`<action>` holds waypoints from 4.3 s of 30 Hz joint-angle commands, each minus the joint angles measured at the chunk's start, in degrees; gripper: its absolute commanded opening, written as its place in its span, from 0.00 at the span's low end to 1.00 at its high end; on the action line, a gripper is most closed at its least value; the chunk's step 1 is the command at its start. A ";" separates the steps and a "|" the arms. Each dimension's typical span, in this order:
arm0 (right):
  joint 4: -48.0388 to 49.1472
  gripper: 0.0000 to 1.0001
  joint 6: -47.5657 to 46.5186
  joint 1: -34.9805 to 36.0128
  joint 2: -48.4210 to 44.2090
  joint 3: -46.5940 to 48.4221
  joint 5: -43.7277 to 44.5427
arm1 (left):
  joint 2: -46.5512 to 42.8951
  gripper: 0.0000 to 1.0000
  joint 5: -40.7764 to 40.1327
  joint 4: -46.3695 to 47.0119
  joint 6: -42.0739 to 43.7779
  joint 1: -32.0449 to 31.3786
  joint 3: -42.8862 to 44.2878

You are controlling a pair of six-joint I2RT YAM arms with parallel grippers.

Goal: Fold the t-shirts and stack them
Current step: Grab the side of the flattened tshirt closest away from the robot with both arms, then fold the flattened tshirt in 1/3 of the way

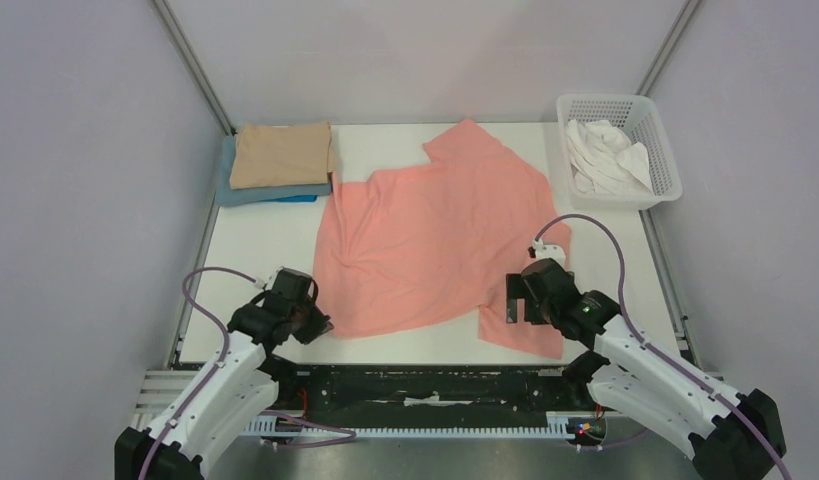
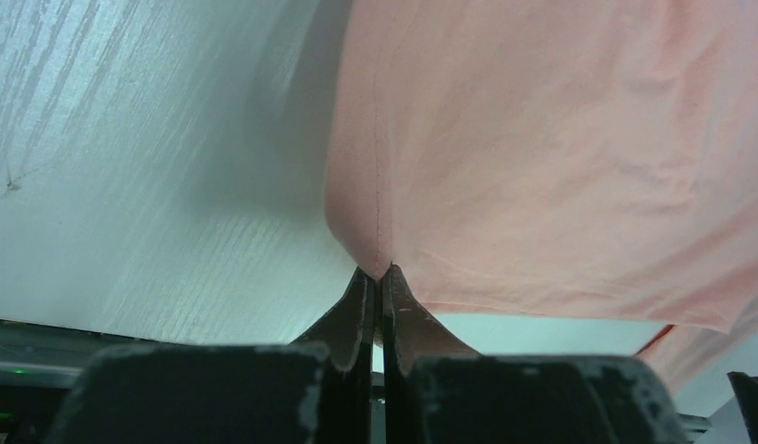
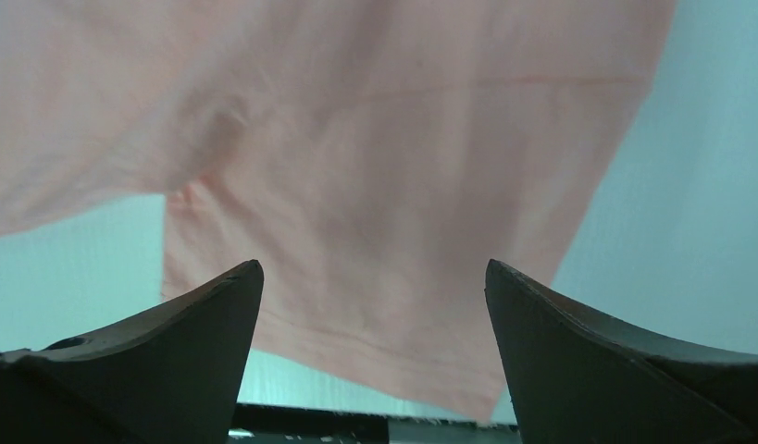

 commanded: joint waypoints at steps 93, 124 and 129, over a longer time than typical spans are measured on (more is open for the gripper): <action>15.07 0.00 1.33 -1.12 2.26 11.93 11.30 | 10.73 0.02 -18.02 15.38 -7.63 1.57 11.97; 33.95 0.12 -9.49 -17.42 34.35 21.59 -0.70 | 32.75 0.53 -17.76 32.28 -5.73 9.97 14.66; 25.04 0.58 -11.99 -19.68 46.87 36.90 -1.05 | 31.10 0.74 -19.48 31.38 -3.29 10.93 19.22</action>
